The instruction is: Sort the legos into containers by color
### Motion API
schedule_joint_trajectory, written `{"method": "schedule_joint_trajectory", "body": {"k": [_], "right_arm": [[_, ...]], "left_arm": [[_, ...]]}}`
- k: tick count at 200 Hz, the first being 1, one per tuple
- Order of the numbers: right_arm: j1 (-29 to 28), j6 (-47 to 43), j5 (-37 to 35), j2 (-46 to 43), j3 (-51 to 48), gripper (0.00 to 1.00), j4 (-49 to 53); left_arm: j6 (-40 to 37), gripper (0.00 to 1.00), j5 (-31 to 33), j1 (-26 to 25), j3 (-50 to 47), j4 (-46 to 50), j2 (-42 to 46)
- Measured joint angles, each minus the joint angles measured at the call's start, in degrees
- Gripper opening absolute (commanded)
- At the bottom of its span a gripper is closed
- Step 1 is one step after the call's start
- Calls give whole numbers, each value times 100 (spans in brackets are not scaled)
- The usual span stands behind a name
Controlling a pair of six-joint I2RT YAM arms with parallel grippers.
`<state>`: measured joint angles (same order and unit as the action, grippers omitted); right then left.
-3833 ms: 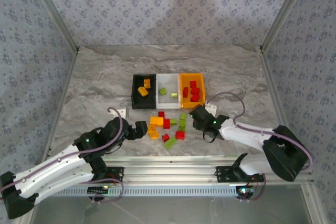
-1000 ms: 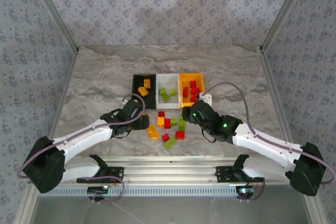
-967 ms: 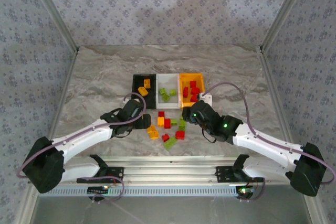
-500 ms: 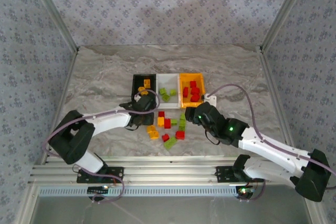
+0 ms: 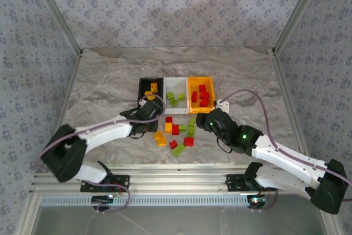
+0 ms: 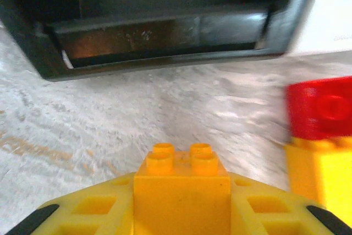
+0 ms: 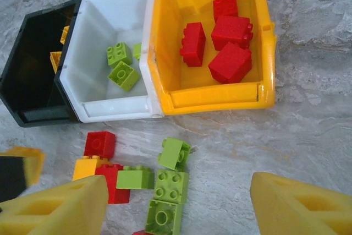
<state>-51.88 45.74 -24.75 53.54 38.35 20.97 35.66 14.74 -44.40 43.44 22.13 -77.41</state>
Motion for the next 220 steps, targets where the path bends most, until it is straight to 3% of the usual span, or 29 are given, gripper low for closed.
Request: {"method": "schedule_joint_trajectory", "body": {"k": [21,38,105,118,138,165,212,220], "right_arm": [[11,26,2,0,-39,71,-11],[26,48,2,2,-61,71,-17],[116,195,2,-50,-170,71,59],[118,232,4,-90,-225,71,74],[129,260,7,-142,-286,72,90],[136,291,9,-157,-291,73,138],[140,319,153,-83,-439,74,87],[140,339,201,24,-483,74,33]], "left_arm": [[85,39,-50,61,94,186,734],[81,39,-66,278,479,374,798],[-188,38,-39,986,2398,507,-1316],[-243,44,-20,1025,2616,551,-1729],[-304,63,-15,1051,2863,684,-2098],[-319,76,-37,1067,3045,796,-2122],[-260,88,-304,800,2973,732,-1019],[-225,99,-376,667,2837,645,-640]]}}
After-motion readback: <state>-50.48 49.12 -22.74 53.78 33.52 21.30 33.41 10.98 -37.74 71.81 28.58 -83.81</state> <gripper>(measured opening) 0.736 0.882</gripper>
